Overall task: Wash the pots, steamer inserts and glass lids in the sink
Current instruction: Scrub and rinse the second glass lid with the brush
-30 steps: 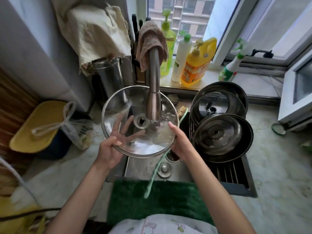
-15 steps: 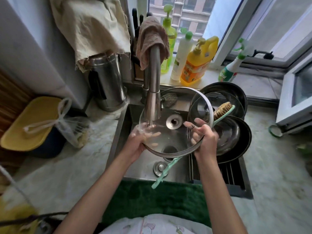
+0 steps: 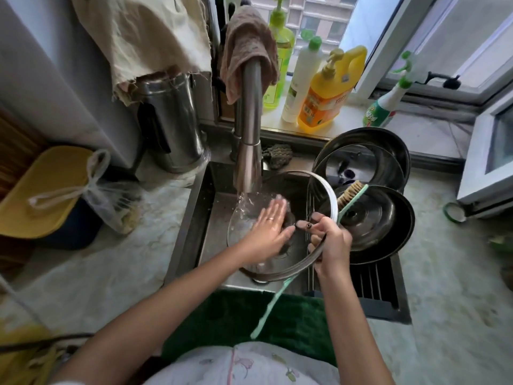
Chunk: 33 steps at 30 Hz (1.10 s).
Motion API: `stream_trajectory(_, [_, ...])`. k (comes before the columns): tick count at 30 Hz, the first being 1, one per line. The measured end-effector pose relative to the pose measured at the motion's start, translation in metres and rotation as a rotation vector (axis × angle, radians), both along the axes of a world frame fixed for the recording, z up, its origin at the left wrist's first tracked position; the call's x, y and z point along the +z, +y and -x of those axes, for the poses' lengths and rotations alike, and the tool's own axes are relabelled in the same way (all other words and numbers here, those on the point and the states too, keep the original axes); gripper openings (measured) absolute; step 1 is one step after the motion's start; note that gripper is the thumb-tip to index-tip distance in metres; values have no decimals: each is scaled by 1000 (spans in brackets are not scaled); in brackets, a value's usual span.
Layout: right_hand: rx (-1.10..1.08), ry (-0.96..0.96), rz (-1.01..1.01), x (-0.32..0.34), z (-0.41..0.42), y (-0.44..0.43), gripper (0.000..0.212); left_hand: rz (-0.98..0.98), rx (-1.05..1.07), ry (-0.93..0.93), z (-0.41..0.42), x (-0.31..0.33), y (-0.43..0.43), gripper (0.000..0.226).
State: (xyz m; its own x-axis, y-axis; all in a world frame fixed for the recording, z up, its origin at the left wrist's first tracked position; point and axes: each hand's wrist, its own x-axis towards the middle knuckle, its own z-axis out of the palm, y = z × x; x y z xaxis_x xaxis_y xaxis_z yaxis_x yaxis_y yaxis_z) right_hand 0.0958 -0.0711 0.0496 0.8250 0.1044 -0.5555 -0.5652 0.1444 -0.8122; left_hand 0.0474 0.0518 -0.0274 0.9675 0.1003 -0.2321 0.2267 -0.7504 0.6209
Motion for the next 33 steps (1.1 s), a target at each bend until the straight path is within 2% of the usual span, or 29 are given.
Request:
stream_trajectory(2, [35,66,-33,-3,5,0,8,-54,-52,-149,-6,-5,22,58])
stream_trajectory(3, [39,97,-59,-4,6,-1,10,-107,-51,-140,-7,-9,37,56])
stream_trajectory(6, [25,154,-104,-8,3,-5,12,-291,24,64,7,-17,56,57])
stream_trajectory(8, [15,173,-106,-11,2,-6,13,-274,41,252,19,-14,40,61])
stream_trajectory(9, [20,175,-103,-11,2,-6,13,-233,4,280,24,-13,31,63])
stream_trajectory(10, [33,175,-93,-12,1,-6,12,-192,-67,242,25,-12,25,63])
stream_trajectory(12, [82,178,-60,-13,-1,-5,10,-156,-193,37,21,-10,34,59])
stream_trajectory(14, [107,182,-52,-14,-2,-6,13,-221,-218,-44,11,-10,54,64])
stream_trajectory(17, [61,203,-90,-20,-4,-9,19,-302,-93,95,9,-12,62,83])
stream_trajectory(19, [22,212,-128,-23,-6,-12,16,-301,-18,202,18,-6,52,76])
stream_trajectory(21, [4,205,-132,-23,-9,-14,13,-212,25,246,33,6,42,63])
stream_trajectory(23, [10,195,-103,-22,-14,-17,10,-15,166,131,48,15,37,49])
stream_trajectory(25, [42,211,-96,-21,-17,-21,6,114,421,-34,56,19,33,56])
stream_trajectory(26, [63,227,-108,-22,-18,-22,5,167,568,-48,59,19,32,61])
stream_trajectory(27, [78,252,-140,-23,-19,-23,4,290,710,-14,61,23,30,63])
stream_trajectory(29, [106,316,-235,-22,-18,-23,2,712,908,19,62,29,31,49])
stream_trajectory(30, [117,347,-276,-23,-18,-23,2,880,970,-13,64,33,34,39])
stream_trajectory(31, [120,379,-316,-23,-17,-22,5,956,988,-48,68,40,35,31])
stream_trajectory(33, [115,451,-407,-26,-18,-19,15,935,953,-139,77,54,37,22])
